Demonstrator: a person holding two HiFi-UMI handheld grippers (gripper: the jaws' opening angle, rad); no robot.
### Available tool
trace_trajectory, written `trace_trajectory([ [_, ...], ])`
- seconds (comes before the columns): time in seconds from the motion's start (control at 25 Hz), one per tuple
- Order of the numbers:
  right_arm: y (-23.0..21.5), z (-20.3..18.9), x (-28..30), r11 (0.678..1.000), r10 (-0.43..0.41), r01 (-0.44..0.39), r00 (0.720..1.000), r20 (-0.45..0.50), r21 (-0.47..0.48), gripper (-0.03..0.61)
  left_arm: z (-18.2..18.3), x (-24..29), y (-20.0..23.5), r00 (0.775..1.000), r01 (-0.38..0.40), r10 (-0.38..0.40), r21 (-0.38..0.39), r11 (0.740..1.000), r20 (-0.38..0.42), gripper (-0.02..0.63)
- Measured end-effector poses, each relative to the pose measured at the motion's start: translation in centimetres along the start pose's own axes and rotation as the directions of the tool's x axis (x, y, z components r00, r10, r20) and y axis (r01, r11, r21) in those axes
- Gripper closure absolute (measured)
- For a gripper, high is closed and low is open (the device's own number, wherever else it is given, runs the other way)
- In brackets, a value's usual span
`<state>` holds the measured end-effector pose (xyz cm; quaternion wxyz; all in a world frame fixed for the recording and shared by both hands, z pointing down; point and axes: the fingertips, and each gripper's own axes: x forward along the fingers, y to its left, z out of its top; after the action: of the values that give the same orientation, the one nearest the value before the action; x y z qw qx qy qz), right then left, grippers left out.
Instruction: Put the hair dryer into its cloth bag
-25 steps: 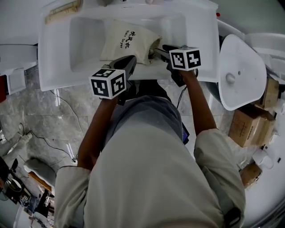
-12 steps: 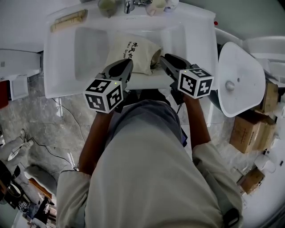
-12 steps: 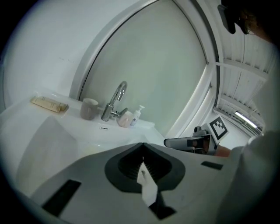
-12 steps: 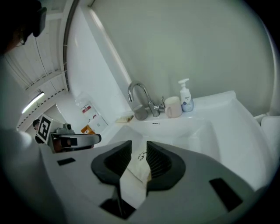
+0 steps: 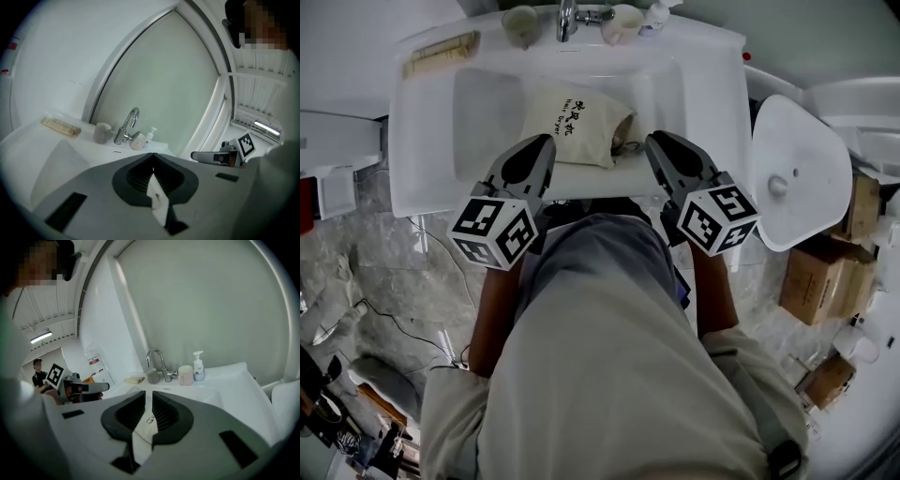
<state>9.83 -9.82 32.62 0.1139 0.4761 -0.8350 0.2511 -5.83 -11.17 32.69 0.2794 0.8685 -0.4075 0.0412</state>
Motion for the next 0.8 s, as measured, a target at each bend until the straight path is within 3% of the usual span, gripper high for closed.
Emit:
trace_trajectory([
  [0.08,0.4,0.3,-0.3,0.999,-0.013,0.013,1.000,0.008,-0.037,0.537,0.8,-0.4,-0.2,1.000,-0.003,0.003,0.022,1.000,0.029,0.606],
  [0.2,0.9,0.8,-0.9,0.999,-0.021,0.022,1.000,0.017,-0.050,0.557,1.2,-1.0,-0.7,0.999,-0.031,0.026,0.155,0.987,0.037,0.606],
  [0.28,1.3,1.4,-1.3,0.998,-0.008,0.011,0.999,0.050,-0.058,0.569,1.3,-1.3,-0.9,0.998,-0.052,0.043,0.200,0.978,0.046,0.606],
  [0.52,1.3,2.4,-2.1,0.991,-0.016,0.026,0.996,0.083,-0.129,0.569,2.5,-2.5,-0.6,0.990,-0.061,0.039,0.159,0.985,0.139,0.606],
  [0.8,0.1,3.0,-3.1,0.989,-0.067,0.080,0.993,0.102,-0.126,0.571,2.6,-2.9,-0.3,0.989,-0.092,0.071,0.171,0.981,0.126,0.607],
])
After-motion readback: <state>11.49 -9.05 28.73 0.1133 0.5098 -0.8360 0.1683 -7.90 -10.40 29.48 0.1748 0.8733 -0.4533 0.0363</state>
